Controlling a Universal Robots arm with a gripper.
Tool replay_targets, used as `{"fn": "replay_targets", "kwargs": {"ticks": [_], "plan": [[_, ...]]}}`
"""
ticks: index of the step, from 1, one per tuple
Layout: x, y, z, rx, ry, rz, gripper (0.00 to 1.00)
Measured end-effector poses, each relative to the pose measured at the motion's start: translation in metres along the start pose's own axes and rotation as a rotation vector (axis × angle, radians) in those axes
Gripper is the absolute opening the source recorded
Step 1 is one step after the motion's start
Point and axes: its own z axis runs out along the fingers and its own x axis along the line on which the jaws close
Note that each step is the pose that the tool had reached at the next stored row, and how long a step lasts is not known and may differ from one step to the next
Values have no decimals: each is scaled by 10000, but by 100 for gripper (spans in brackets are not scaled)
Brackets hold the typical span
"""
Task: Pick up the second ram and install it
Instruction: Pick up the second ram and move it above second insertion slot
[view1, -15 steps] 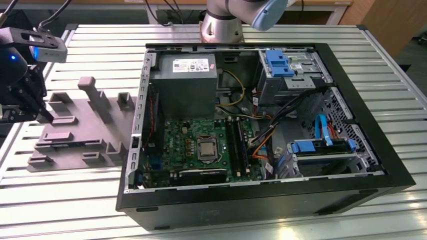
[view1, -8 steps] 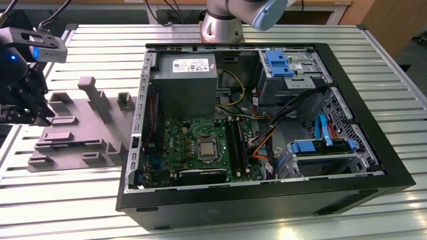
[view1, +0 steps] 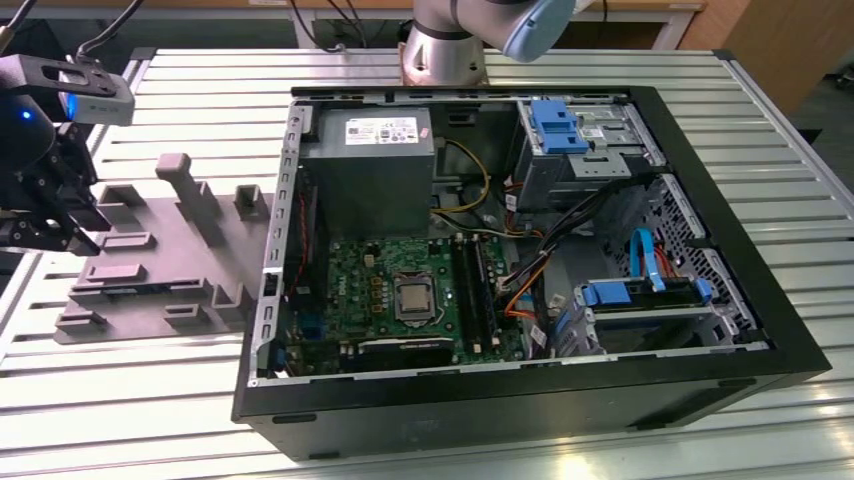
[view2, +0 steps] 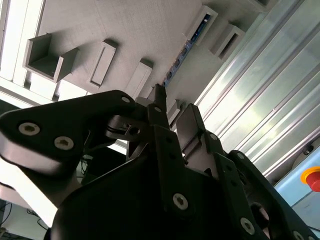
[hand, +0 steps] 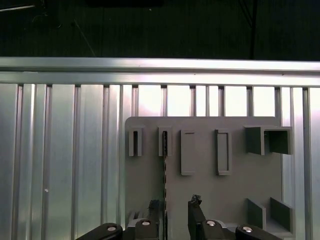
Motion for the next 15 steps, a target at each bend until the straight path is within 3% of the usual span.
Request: {"fn": "replay_targets", "kwargs": {"ticks": [7,10,15], "plan": [[0,0,0,2,1,0,38],[0,0,0,4,0,0,50],[0,0,0,5,0,0,50]]}}
